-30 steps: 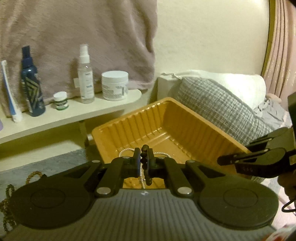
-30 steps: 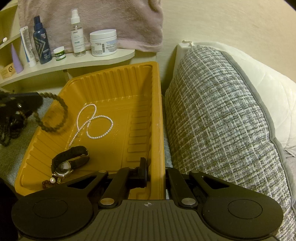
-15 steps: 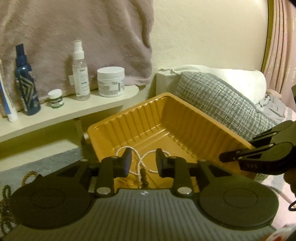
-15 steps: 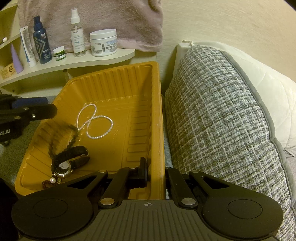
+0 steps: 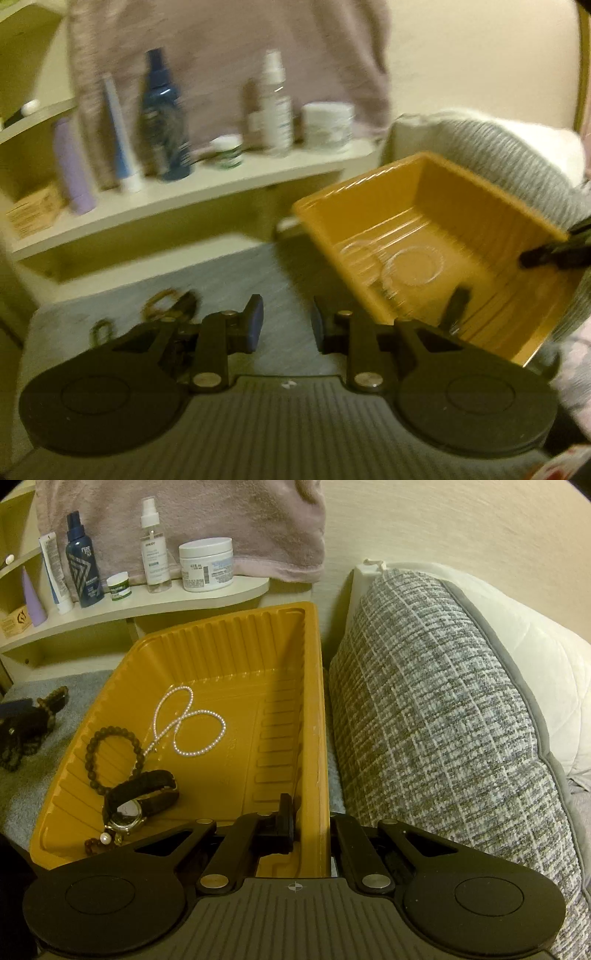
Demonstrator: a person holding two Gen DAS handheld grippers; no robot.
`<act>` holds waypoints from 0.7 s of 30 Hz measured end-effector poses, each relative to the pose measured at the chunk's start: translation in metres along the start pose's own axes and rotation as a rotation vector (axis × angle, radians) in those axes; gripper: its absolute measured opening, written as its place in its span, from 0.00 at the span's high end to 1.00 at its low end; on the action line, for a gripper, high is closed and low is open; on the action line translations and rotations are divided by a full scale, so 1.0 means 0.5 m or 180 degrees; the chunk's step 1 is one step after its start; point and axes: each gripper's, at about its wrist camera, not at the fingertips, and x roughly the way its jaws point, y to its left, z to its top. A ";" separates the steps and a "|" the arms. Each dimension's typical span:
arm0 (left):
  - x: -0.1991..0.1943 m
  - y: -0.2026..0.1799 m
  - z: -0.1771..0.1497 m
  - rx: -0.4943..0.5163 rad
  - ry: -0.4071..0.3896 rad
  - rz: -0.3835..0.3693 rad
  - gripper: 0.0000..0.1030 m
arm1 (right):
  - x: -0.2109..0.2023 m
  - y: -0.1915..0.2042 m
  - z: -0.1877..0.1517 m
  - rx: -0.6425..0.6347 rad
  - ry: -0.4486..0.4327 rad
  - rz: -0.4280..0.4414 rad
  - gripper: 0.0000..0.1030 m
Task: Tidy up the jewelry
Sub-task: 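Move the left gripper to the pile and grasp the black watch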
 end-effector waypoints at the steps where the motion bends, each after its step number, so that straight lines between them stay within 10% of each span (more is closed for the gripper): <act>1: -0.001 0.010 -0.009 0.0005 0.0024 0.0060 0.76 | 0.000 -0.001 0.000 0.0004 0.0002 0.0003 0.97; 21: 0.072 0.077 -0.063 0.0845 0.0329 0.0579 0.77 | 0.000 -0.001 -0.001 0.0007 0.0017 -0.0001 0.97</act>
